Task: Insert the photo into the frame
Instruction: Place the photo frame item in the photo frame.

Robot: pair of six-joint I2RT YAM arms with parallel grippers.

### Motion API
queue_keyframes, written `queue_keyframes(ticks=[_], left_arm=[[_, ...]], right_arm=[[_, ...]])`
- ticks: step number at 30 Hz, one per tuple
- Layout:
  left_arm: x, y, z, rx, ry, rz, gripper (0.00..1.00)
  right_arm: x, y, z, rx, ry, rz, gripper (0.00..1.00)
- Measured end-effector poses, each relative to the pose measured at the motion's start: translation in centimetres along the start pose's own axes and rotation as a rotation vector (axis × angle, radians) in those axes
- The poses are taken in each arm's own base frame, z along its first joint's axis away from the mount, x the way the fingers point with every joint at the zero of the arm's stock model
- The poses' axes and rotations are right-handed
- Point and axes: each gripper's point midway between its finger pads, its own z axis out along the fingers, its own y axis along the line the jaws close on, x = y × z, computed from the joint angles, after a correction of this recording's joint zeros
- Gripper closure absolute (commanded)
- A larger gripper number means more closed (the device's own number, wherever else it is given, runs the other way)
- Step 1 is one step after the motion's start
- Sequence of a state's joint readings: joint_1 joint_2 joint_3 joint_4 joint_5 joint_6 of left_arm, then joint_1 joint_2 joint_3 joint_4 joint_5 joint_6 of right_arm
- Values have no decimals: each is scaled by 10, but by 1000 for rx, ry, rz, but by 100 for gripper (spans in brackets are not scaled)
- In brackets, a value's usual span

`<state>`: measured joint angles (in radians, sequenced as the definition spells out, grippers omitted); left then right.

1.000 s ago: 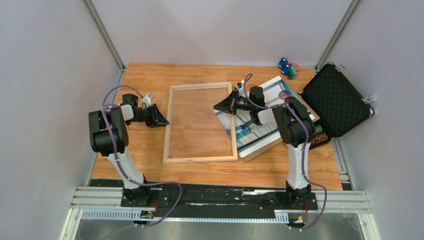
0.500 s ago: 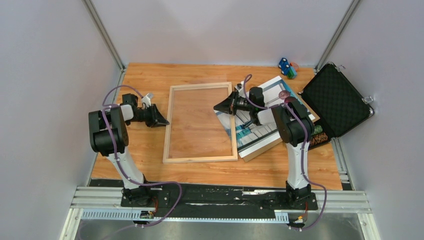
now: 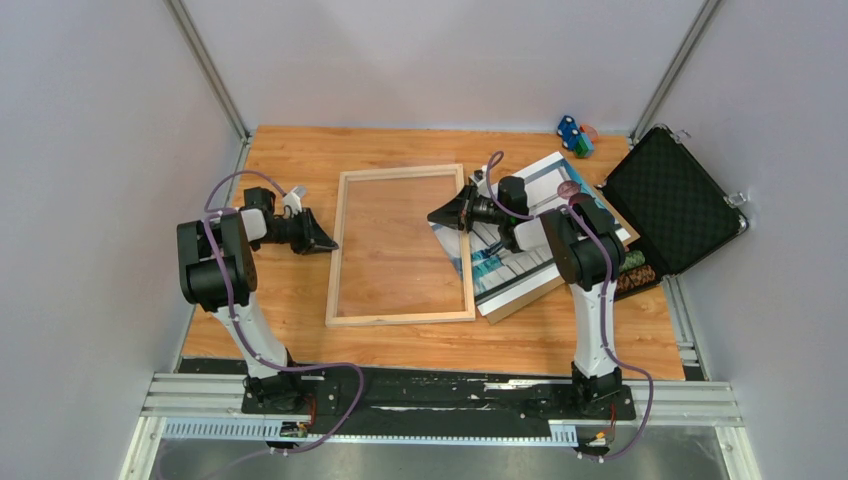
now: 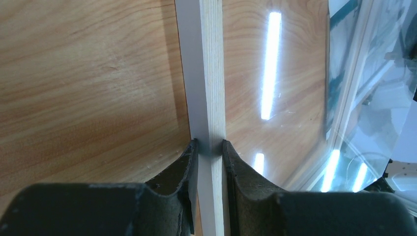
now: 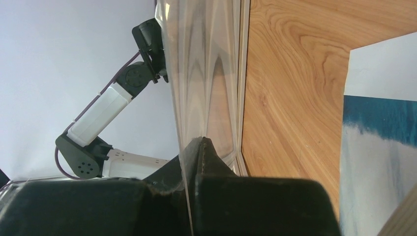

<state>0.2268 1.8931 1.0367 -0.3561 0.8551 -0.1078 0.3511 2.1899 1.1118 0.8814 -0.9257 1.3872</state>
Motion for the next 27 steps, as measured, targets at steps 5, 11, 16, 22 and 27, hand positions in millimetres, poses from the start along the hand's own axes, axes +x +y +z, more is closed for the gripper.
queue_keyframes(ticks=[5, 11, 16, 22, 27], left_arm=[[0, 0, 0, 0, 0, 0, 82], [0, 0, 0, 0, 0, 0, 83], [0, 0, 0, 0, 0, 1, 84], [0, 0, 0, 1, 0, 1, 84], [0, 0, 0, 1, 0, 0, 84]], right_arm=[[0, 0, 0, -1, -1, -1, 100], [0, -1, 0, 3, -3, 2, 100], [0, -2, 0, 3, -3, -1, 100], [0, -6, -1, 14, -13, 1, 100], [0, -8, -1, 19, -14, -6, 100]])
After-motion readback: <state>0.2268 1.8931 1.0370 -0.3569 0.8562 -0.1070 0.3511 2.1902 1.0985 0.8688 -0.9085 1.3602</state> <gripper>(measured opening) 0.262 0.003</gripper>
